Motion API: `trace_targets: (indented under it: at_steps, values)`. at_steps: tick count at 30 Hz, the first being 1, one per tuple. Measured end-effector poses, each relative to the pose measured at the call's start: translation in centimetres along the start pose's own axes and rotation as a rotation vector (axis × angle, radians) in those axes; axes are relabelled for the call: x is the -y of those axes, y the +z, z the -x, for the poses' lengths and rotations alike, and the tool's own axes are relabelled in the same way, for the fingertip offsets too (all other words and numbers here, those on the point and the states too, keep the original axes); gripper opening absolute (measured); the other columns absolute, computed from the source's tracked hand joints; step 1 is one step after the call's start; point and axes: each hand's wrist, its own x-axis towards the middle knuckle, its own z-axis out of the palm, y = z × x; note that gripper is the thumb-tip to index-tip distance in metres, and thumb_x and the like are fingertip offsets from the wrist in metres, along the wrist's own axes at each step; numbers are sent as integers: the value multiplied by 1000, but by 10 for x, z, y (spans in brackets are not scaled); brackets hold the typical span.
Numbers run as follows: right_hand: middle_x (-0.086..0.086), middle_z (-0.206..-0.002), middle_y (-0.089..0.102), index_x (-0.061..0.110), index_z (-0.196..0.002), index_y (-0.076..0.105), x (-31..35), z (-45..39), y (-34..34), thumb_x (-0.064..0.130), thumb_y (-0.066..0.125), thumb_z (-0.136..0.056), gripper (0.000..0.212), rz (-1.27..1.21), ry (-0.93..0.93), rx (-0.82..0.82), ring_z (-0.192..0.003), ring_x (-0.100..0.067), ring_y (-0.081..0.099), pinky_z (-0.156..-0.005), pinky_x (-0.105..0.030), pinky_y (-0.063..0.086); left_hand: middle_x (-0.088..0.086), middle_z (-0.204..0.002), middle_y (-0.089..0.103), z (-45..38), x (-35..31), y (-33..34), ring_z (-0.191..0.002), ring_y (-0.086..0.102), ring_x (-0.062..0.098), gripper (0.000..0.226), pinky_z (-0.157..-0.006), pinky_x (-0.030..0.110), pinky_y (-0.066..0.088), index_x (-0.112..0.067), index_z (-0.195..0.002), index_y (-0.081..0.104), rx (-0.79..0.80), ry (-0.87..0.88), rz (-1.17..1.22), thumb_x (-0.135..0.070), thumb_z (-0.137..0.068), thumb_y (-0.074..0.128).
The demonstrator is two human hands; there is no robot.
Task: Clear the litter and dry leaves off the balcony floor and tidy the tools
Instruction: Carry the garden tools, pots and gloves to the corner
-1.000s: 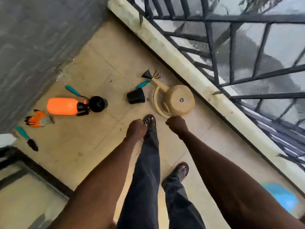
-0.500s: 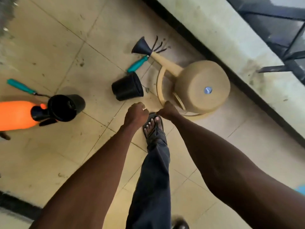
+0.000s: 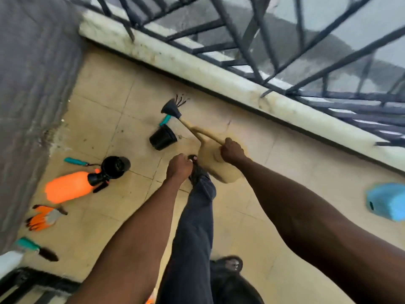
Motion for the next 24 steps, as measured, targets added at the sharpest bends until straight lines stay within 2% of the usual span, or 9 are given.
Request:
trace_targets:
  at_steps: [3, 6, 8, 10, 12, 14, 16, 20, 24]
  values:
    - [-20, -113, 59, 7, -129, 40, -32, 117, -30, 18, 45, -95, 37, -87, 14, -91, -100, -38, 60, -83, -45, 51, 15, -111, 65, 98, -19, 0, -101, 60, 33, 23, -76, 35, 48, -5, -103, 64, -12, 101, 9, -21, -94, 49]
    - [-16, -99, 60, 34, -151, 18, -74, 232, -38, 17, 48, -87, 72, -81, -89, -181, -85, -32, 61, -74, -47, 54, 15, -108, 66, 187, -23, 20, -96, 60, 32, 19, -75, 32, 46, -8, -97, 62, -40, 225, -35, -22, -90, 51]
    - [-18, -101, 62, 32, -148, 33, -107, 308, -38, 18, 49, -86, 65, -134, -83, -254, -85, -34, 61, -76, -45, 53, 14, -110, 67, 250, -21, 42, -99, 61, 33, 23, -83, 36, 50, -12, -100, 63, -72, 331, -104, -27, -86, 51]
    - [-19, -103, 64, 17, -125, 58, -135, 370, -39, 21, 52, -85, 41, -156, -16, -343, -88, -36, 61, -75, -42, 53, 12, -115, 66, 305, -21, 67, -103, 61, 33, 29, -84, 33, 49, -14, -111, 62, -87, 416, -150, -26, -87, 51]
    - [-17, -95, 64, 11, -98, 60, -166, 435, -34, 29, 51, -84, 24, -127, 32, -407, -84, -36, 61, -71, -41, 53, 11, -120, 62, 365, -18, 101, -106, 60, 32, 31, -78, 30, 43, -13, -119, 60, -76, 510, -206, -23, -92, 51]
    - [-14, -89, 60, 7, -87, 58, -196, 491, -27, 31, 45, -89, 28, -78, 68, -412, -86, -36, 61, -68, -37, 48, 13, -125, 59, 415, -14, 136, -110, 57, 31, 31, -78, 31, 41, -11, -122, 59, -75, 599, -275, -22, -93, 52]
    - [-15, -97, 62, 4, -93, 62, -225, 537, -19, 28, 43, -93, 30, -84, 124, -375, -90, -32, 60, -69, -36, 46, 14, -126, 56, 453, -11, 167, -111, 55, 31, 31, -82, 34, 44, -10, -121, 59, -73, 686, -340, -22, -93, 52]
    - [-7, -117, 65, 12, -116, 62, -285, 603, 11, 26, 52, -94, 29, -138, 400, -356, -108, -26, 63, -86, -37, 51, 15, -125, 55, 508, -6, 216, -113, 54, 32, 30, -89, 37, 46, -9, -117, 59, -35, 827, -494, -21, -91, 52]
    - [-5, -120, 63, 17, -118, 62, -346, 650, 45, 20, 48, -95, 27, -86, 553, -425, -111, -24, 60, -86, -32, 47, 15, -126, 55, 538, -7, 260, -114, 53, 31, 31, -89, 36, 45, -8, -119, 59, 33, 923, -667, -23, -92, 51]
